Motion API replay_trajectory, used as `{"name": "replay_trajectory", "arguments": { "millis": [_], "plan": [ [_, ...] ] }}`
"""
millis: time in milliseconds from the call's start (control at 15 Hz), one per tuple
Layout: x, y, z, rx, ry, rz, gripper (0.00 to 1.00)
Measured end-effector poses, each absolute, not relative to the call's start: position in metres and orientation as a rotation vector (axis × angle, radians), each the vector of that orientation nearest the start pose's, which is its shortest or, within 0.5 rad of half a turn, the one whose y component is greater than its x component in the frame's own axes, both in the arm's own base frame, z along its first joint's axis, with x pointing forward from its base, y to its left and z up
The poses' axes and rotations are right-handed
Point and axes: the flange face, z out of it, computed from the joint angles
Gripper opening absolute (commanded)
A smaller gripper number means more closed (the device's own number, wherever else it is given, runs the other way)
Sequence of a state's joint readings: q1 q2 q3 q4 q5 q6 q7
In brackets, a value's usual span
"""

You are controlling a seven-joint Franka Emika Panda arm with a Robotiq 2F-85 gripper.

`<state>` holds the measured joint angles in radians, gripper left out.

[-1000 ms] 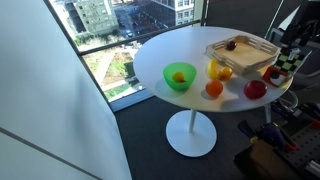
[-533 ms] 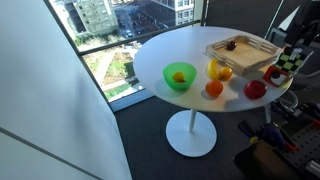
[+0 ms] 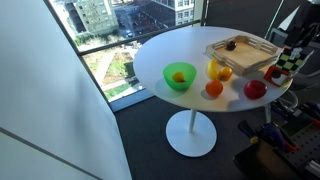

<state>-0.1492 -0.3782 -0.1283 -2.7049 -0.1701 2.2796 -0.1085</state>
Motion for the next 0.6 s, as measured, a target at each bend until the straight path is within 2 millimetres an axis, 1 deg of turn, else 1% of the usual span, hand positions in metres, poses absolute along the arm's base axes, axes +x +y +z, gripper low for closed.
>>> {"name": "replay_trajectory", "arguments": {
  "millis": [133,200,267,467,600],
  "plan": [
    [0.3625,-0.1043,0.3376,-3.207,0.054,0.093,1.0],
    [0.3614,-0.104,0.3355,-3.206,0.048,0.094,0.75],
    [0.3605,-0.1038,0.3339,-3.205,0.046,0.093,0.74],
    [0.3603,-0.1035,0.3325,-3.206,0.042,0.082,0.5],
    [0.3608,-0.1036,0.3336,-3.207,0.042,0.073,0.38]
  ]
}}
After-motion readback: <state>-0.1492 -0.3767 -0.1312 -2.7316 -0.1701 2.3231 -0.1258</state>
